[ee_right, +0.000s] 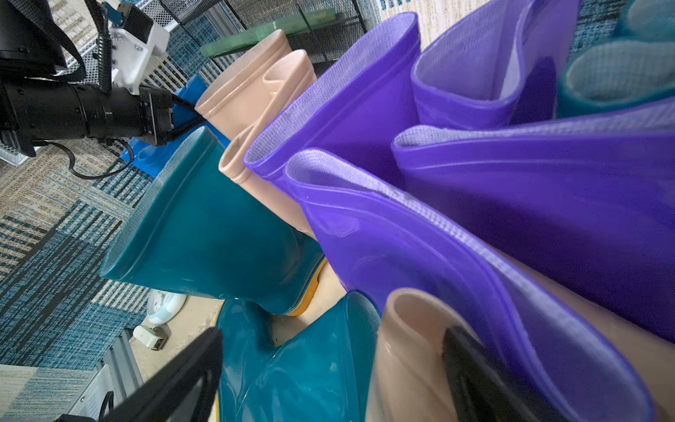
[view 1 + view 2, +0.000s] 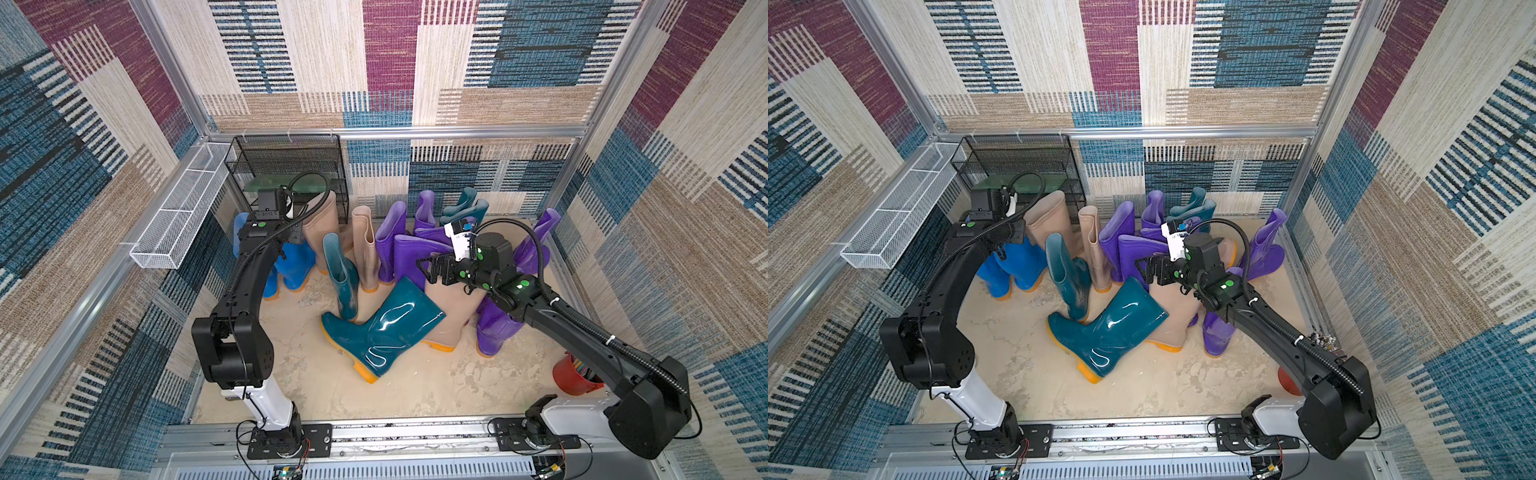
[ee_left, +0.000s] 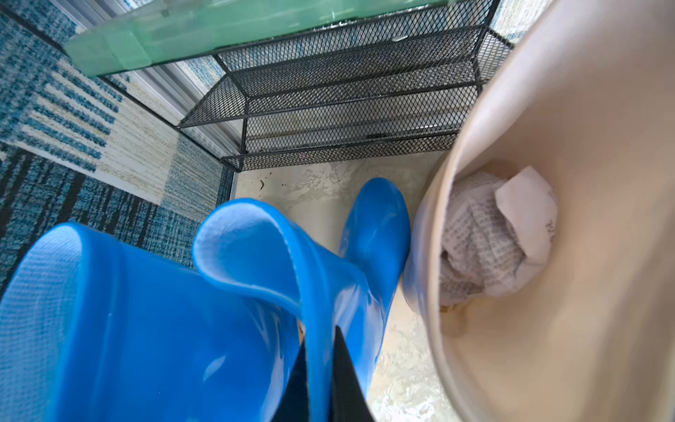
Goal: Match and arrange rain boots in pairs
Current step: Move the rain boot to the center of the board, then pair a pair of rain boots at the center of the board.
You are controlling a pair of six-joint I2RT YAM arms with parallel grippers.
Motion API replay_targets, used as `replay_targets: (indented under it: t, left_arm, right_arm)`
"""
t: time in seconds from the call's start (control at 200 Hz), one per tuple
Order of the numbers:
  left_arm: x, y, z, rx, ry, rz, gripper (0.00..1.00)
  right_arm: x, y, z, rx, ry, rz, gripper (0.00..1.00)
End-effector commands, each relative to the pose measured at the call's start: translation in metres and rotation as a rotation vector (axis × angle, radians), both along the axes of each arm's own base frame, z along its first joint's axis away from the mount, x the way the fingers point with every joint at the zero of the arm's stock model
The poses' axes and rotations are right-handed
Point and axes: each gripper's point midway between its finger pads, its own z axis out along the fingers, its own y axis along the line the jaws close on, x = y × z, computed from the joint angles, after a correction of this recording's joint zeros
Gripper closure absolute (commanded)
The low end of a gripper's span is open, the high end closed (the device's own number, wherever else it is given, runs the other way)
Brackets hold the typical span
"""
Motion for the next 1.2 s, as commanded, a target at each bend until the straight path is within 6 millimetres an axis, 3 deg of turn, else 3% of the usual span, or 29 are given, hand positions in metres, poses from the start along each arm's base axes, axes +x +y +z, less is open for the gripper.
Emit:
replay_targets:
  t: [0.0, 0.055, 0.075, 0.145, 0.23, 0.351, 0.436, 0.551, 0.676, 0.776, 1.017, 1.097, 1.197]
  left_arm:
    - [0.019, -0.001, 0.020, -0.006, -0.085, -0.003, 1.00]
    - [0.019, 0.001, 0.016, -0.005, -0.065, 0.008, 0.99]
    - [0.018, 0.001, 0.017, -0.009, -0.064, 0.013, 0.93]
    - [0.013, 0.000, 0.024, -0.044, -0.069, 0.034, 0.51]
    - [0.001, -0.002, 0.044, -0.084, -0.091, 0.059, 0.31]
    - [-0.029, 0.006, 0.091, -0.109, -0.162, 0.136, 0.18]
    - [-0.058, 0.026, 0.116, -0.087, -0.209, 0.251, 0.11]
    - [-0.087, 0.054, 0.112, -0.075, -0.167, 0.377, 0.10]
    - [-0.092, 0.079, 0.086, -0.109, -0.099, 0.441, 0.11]
    - [-0.082, 0.098, 0.073, -0.076, -0.076, 0.460, 0.10]
    - [-0.050, 0.114, 0.027, -0.130, -0.001, 0.445, 0.14]
    - [-0.037, 0.113, 0.021, -0.151, -0.006, 0.415, 0.30]
    - [-0.023, 0.114, 0.026, -0.149, -0.041, 0.387, 0.80]
  right_arm:
    - [0.000, 0.003, 0.002, 0.007, 0.008, 0.012, 0.01]
    - [0.000, 0.003, 0.002, 0.006, 0.009, 0.014, 0.00]
    - [0.000, 0.003, 0.003, 0.005, 0.009, 0.015, 0.00]
    - [-0.001, 0.003, 0.006, 0.007, 0.004, 0.018, 0.01]
    - [-0.003, 0.005, 0.012, 0.008, -0.005, 0.025, 0.01]
    - [-0.008, 0.008, 0.022, 0.002, -0.031, 0.034, 0.02]
    - [-0.012, 0.008, 0.027, 0.003, -0.051, 0.042, 0.02]
    - [-0.017, 0.008, 0.031, 0.016, -0.067, 0.047, 0.03]
    - [-0.022, 0.009, 0.032, 0.026, -0.087, 0.068, 0.05]
    - [-0.026, 0.010, 0.027, 0.026, -0.064, 0.079, 0.05]
    - [-0.032, 0.007, 0.019, 0.020, -0.071, 0.082, 0.05]
    - [-0.031, 0.006, 0.019, 0.019, -0.070, 0.081, 0.05]
    - [-0.030, 0.008, 0.018, 0.020, -0.068, 0.086, 0.04]
